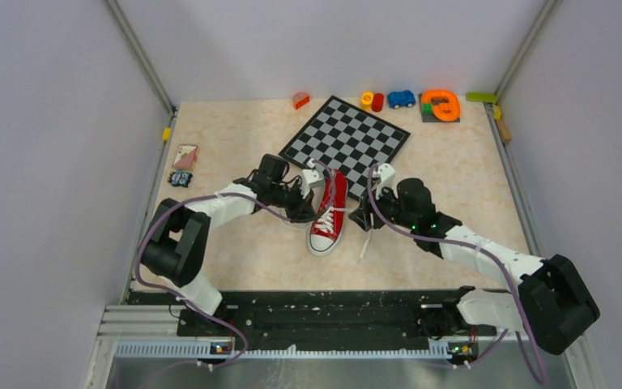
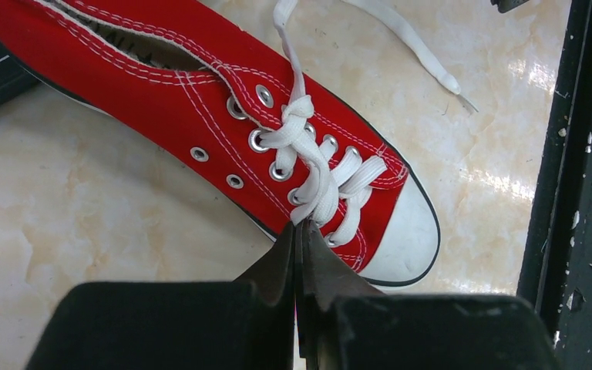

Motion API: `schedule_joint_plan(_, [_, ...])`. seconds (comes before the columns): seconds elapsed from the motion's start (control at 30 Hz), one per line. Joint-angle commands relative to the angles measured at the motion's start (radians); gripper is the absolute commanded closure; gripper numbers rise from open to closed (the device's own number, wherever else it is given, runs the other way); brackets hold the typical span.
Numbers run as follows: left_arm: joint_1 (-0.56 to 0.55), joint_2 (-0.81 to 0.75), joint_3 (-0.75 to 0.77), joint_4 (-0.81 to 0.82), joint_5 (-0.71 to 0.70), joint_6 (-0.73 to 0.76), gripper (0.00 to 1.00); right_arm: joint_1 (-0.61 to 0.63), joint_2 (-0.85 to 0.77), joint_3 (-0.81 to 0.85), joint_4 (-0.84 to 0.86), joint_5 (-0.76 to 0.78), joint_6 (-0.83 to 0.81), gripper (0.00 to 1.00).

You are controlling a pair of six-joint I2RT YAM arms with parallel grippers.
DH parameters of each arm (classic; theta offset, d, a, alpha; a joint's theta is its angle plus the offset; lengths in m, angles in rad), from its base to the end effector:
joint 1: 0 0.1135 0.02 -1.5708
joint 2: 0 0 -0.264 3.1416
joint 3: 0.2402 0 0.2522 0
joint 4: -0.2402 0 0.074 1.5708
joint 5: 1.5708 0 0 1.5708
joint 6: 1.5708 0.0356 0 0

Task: Tie the shoes
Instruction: Tie the shoelace on the shoe.

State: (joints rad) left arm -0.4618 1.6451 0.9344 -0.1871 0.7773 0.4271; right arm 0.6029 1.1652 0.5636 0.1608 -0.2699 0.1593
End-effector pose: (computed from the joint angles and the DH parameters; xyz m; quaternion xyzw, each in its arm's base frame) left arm 0.2810 -0.1678 0.1847 0.4885 0.7349 -0.3629 0.2993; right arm 0.2003 0.1494 0.2207 -0.2544 0.8006 0.3028 0.4502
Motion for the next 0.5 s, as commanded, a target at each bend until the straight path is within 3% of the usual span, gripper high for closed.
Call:
schedule_joint_plan(0.0, [-0.002, -0.031, 0.023, 0.012, -0.003, -0.019, 1.0, 0.007, 0.02, 0.021, 0.028, 0.0, -0.031, 0.48])
schedule_joint_plan(0.17, [0.025, -0.117, -0.066, 0.163, -0.006, -0.125, 1.0, 0.008, 0.139, 0.071, 0.082, -0.037, -0.105, 0.46])
schedule_joint_plan(0.47, [0.035, -0.151, -0.11, 0.236, -0.036, -0.168, 1.0, 0.008, 0.366, 0.233, -0.013, 0.018, -0.192, 0.45])
